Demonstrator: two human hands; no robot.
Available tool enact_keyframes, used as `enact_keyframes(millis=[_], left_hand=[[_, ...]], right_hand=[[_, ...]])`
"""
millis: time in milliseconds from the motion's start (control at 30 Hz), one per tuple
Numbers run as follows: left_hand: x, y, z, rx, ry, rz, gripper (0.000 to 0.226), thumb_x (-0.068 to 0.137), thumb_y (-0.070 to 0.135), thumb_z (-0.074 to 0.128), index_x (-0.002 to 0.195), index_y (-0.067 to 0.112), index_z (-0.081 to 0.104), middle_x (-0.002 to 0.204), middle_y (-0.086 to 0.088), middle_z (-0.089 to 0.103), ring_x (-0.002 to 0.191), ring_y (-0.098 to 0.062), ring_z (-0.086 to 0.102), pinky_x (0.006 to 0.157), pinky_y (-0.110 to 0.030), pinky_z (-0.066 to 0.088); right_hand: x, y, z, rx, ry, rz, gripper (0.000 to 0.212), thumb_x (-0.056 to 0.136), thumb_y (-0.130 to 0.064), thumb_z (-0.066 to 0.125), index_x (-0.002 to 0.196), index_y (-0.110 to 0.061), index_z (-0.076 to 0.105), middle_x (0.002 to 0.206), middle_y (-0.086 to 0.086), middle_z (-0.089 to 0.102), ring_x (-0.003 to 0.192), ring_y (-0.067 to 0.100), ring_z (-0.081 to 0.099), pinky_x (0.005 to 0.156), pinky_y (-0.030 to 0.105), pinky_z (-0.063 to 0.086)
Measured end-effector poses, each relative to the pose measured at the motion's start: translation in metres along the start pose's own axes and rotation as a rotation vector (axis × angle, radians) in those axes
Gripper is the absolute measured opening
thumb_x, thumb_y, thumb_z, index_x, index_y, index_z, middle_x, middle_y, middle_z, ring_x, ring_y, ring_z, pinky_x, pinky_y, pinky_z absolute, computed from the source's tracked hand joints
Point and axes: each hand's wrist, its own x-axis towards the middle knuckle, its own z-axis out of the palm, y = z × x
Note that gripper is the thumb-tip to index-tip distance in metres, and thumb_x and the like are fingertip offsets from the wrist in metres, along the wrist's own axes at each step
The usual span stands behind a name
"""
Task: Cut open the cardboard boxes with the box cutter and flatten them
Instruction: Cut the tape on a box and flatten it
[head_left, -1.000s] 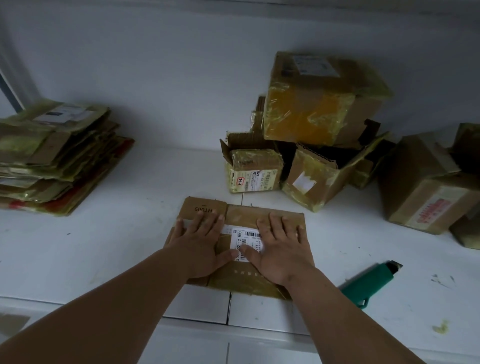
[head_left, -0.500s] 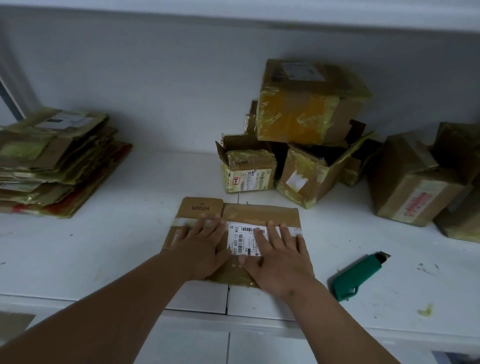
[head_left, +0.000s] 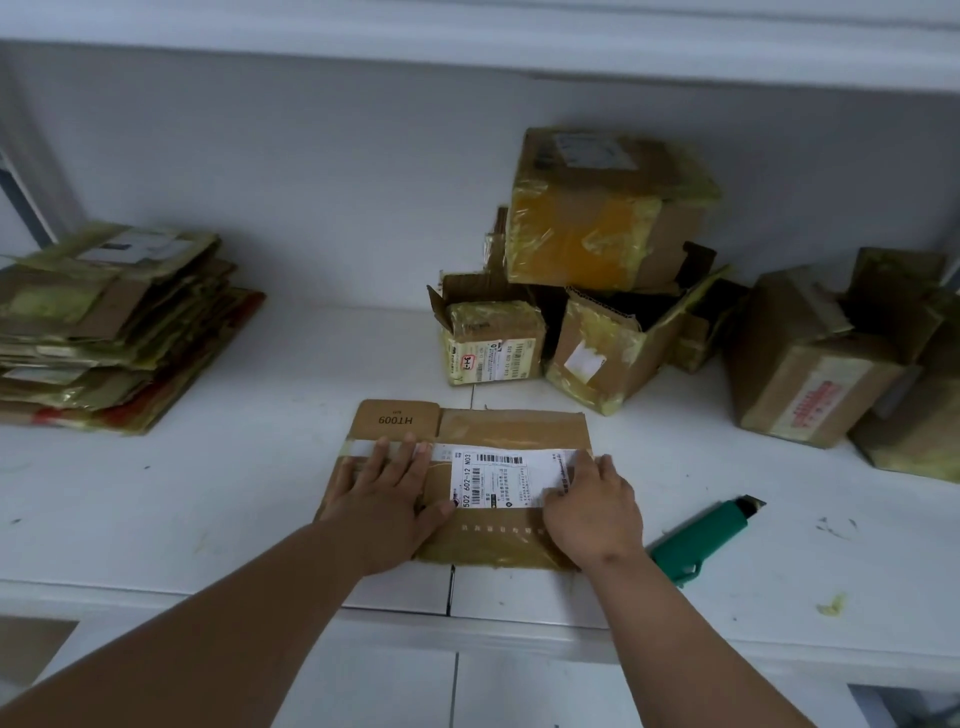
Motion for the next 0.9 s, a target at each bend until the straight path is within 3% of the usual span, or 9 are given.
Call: enact_keyframes(millis=[133, 267, 367, 400, 467, 567, 700, 767, 900], left_hand=[[-0.002, -0.005, 0.005, 0.015, 0.071, 0.035, 0.116, 0.055, 0.083, -0.029, 0.154, 0.025, -0.015, 0.162, 0.004, -0.019, 0.149, -0.023, -0.017, 0.120, -0.046, -0.006], [-0.008, -0.006, -0.001, 0.045, 0.105, 0.014, 0.133, 0.041, 0.081, -0.043, 0.155, 0.024, -0.010, 0.164, 0.002, -0.013, 0.151, -0.023, -0.009, 0.122, -0.046, 0.000], [-0.017, -0.008, -0.008, 0.023, 0.072, 0.020, 0.138, 0.036, 0.083, -0.042, 0.156, 0.023, -0.009, 0.164, 0.002, -0.010, 0.151, -0.022, -0.005, 0.121, -0.043, 0.003], [-0.021, -0.010, -0.011, 0.005, 0.060, 0.014, 0.134, 0.040, 0.084, -0.038, 0.156, 0.024, -0.009, 0.164, 0.002, -0.010, 0.151, -0.021, -0.005, 0.121, -0.043, 0.004], [-0.024, -0.013, -0.013, -0.041, 0.050, 0.001, 0.105, 0.070, 0.084, -0.013, 0.156, 0.024, -0.008, 0.164, 0.003, -0.010, 0.151, -0.021, -0.005, 0.122, -0.043, 0.005], [-0.031, -0.015, -0.021, -0.109, 0.102, -0.020, 0.077, 0.099, 0.057, 0.030, 0.157, 0.023, -0.006, 0.164, 0.004, -0.011, 0.151, -0.020, -0.004, 0.121, -0.044, 0.010], [-0.048, -0.012, -0.044, -0.210, 0.390, -0.114, 0.063, 0.098, 0.045, 0.042, 0.154, 0.024, 0.020, 0.163, 0.004, 0.013, 0.145, -0.020, 0.026, 0.116, -0.040, 0.028], [-0.060, -0.013, -0.058, -0.240, 0.563, -0.155, 0.066, 0.093, 0.045, 0.051, 0.151, 0.025, 0.026, 0.161, 0.002, 0.017, 0.142, -0.020, 0.030, 0.114, -0.040, 0.030], [-0.078, -0.024, -0.077, -0.176, 0.878, -0.098, 0.086, 0.085, 0.047, 0.063, 0.152, 0.015, 0.019, 0.157, -0.011, 0.024, 0.138, -0.031, 0.032, 0.109, -0.050, 0.033]], right_hand=[[0.002, -0.004, -0.010, 0.261, -0.025, 0.046, 0.046, 0.087, -0.016, 0.047, 0.133, -0.021, 0.042, 0.124, 0.010, 0.054, 0.115, 0.033, 0.051, 0.100, 0.044, 0.045], [0.000, -0.001, -0.017, 0.492, -0.007, 0.155, 0.020, 0.088, -0.005, 0.050, 0.104, -0.013, 0.044, 0.107, 0.005, 0.057, 0.093, 0.022, 0.056, 0.083, 0.036, 0.052], [-0.006, 0.002, -0.020, 0.640, -0.038, 0.201, 0.011, 0.080, 0.000, 0.058, 0.090, -0.005, 0.061, 0.093, 0.010, 0.070, 0.082, 0.026, 0.066, 0.075, 0.041, 0.058], [-0.009, 0.002, -0.020, 0.713, -0.062, 0.199, 0.012, 0.077, 0.001, 0.059, 0.086, -0.005, 0.065, 0.086, 0.012, 0.073, 0.081, 0.029, 0.070, 0.077, 0.047, 0.060], [-0.016, 0.000, -0.019, 0.843, -0.113, 0.194, 0.021, 0.077, 0.002, 0.059, 0.091, -0.011, 0.066, 0.084, 0.012, 0.075, 0.081, 0.033, 0.072, 0.076, 0.054, 0.060], [-0.028, -0.009, -0.022, 1.004, -0.175, 0.150, 0.030, 0.088, -0.005, 0.057, 0.107, -0.028, 0.051, 0.095, 0.009, 0.072, 0.084, 0.029, 0.072, 0.076, 0.049, 0.061], [-0.041, -0.019, -0.034, 0.922, -0.095, -0.076, 0.031, 0.100, -0.011, 0.045, 0.119, -0.035, 0.040, 0.103, -0.007, 0.066, 0.090, 0.011, 0.063, 0.072, 0.030, 0.054], [-0.047, -0.025, -0.039, 0.865, 0.011, -0.217, 0.033, 0.102, -0.013, 0.043, 0.124, -0.038, 0.037, 0.106, -0.014, 0.063, 0.091, 0.003, 0.060, 0.068, 0.019, 0.047], [-0.061, -0.035, -0.043, 0.571, 0.265, -0.550, 0.037, 0.102, -0.016, 0.045, 0.136, -0.030, 0.041, 0.105, -0.013, 0.057, 0.089, 0.010, 0.055, 0.075, 0.024, 0.043]])
